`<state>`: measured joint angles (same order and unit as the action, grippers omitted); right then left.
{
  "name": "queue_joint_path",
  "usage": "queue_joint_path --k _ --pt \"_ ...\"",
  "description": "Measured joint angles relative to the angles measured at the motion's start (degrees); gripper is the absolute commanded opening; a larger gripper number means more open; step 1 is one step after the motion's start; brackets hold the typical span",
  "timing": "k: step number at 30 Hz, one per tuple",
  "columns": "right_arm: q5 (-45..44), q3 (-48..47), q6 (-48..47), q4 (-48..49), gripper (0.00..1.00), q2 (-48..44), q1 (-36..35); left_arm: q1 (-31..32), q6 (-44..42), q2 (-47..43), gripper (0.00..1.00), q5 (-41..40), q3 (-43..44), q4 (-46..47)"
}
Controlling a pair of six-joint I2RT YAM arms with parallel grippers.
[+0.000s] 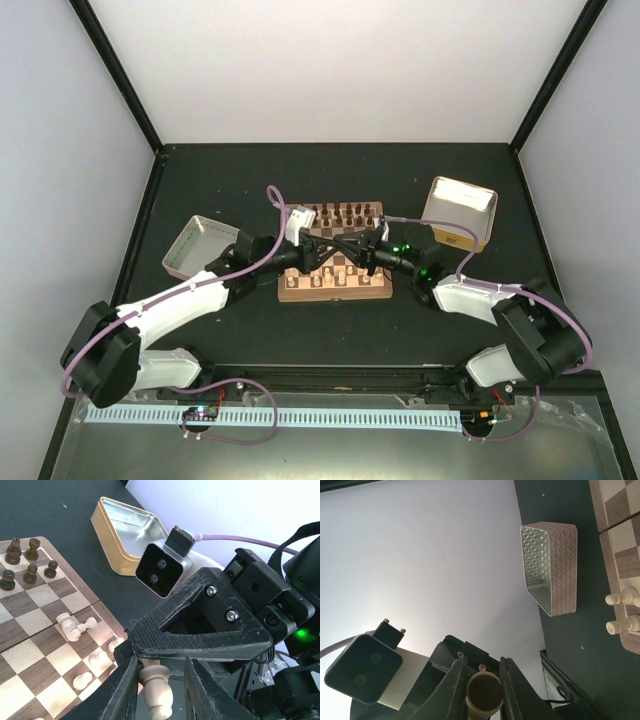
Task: Set up the chess pieces on the board
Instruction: Place the chess piece on the chessboard.
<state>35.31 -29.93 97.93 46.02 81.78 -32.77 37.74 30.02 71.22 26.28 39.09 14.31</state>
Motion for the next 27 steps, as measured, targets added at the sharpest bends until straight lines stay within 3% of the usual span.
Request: queue_joint_path --k 5,8,11,14,17,22,27 --pt "0.02 0.28 0.37 0.42 0.11 -0.02 -0.04 0.66 -0.98 0.00 0.07 -1.22 0.00 -1.31" --pt "-0.09 0.50 0.37 0.33 0.11 -0.09 -0.04 0.66 -1.55 -0.02 0.03 -1.97 0.04 -1.86" --pt "-0.26 0.55 -0.26 -0.15 0.22 -0.22 -0.09 0.85 -2.21 -0.26 0.03 -2.51 0.59 -3.52" --pt "-0.70 0.61 -2.36 -1.99 0.43 -1.46 -0.20 1.05 -3.23 -0.33 0.03 -3.15 2.89 -7.69" --pt "-2.23 0.46 -7.65 -6.51 0.52 -3.67 -0.20 1.07 -4.92 -0.24 0.03 -3.93 7.13 -14.64" --pt "-6.67 0.11 -17.49 -16.13 0.56 -8.07 0.96 1.14 -8.17 1.86 0.03 -4.94 15.26 -29.40" --pt "-13.73 0.04 -27.98 -28.61 0.56 -13.92 7.15 1.42 -9.90 7.67 0.05 -5.95 23.39 -43.34"
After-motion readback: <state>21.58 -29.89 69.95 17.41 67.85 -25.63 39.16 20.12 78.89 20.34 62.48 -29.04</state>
